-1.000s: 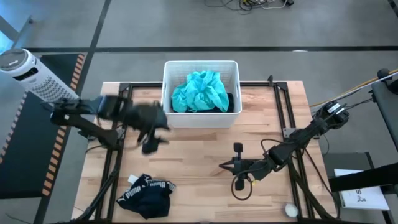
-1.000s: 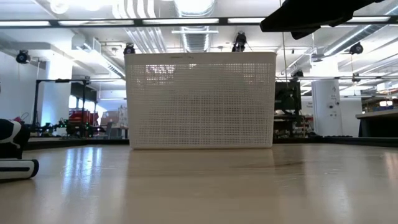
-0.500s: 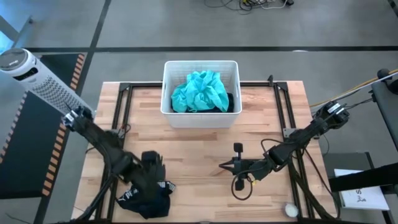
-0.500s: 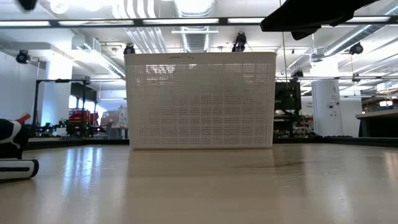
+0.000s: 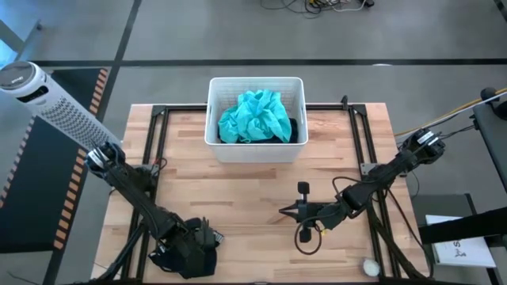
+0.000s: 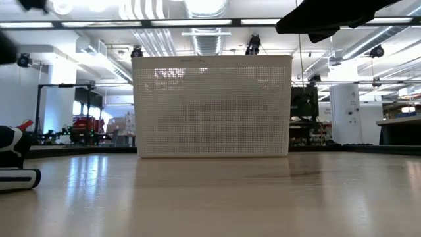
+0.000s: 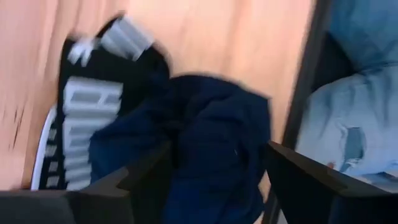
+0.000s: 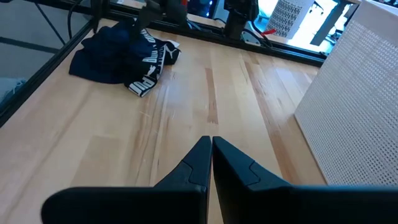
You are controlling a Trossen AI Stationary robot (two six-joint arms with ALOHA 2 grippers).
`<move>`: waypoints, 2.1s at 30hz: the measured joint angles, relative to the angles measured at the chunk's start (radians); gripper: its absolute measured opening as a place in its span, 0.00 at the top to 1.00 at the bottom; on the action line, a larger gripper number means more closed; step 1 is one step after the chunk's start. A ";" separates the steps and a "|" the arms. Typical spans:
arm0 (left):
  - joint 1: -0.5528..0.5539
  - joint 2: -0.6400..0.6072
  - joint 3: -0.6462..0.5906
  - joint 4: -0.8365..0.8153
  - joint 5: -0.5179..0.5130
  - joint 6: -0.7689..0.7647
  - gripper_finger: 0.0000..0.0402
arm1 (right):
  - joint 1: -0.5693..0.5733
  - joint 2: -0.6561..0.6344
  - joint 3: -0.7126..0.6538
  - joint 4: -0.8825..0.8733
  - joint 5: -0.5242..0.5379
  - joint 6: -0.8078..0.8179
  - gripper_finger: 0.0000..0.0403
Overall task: Sort clothes
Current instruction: Put the blue underwear into the white laundry bin
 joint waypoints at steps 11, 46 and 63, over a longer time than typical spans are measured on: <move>-0.039 0.000 -0.143 0.011 0.000 -0.169 0.28 | 0.000 0.003 0.000 -0.001 0.000 0.006 1.00; 0.244 -0.182 0.257 -0.587 -0.622 0.240 1.00 | 0.000 0.003 0.000 0.000 0.001 0.006 1.00; 0.612 -0.310 0.621 -0.119 -0.750 1.127 1.00 | 0.000 0.003 0.000 0.000 0.002 0.006 1.00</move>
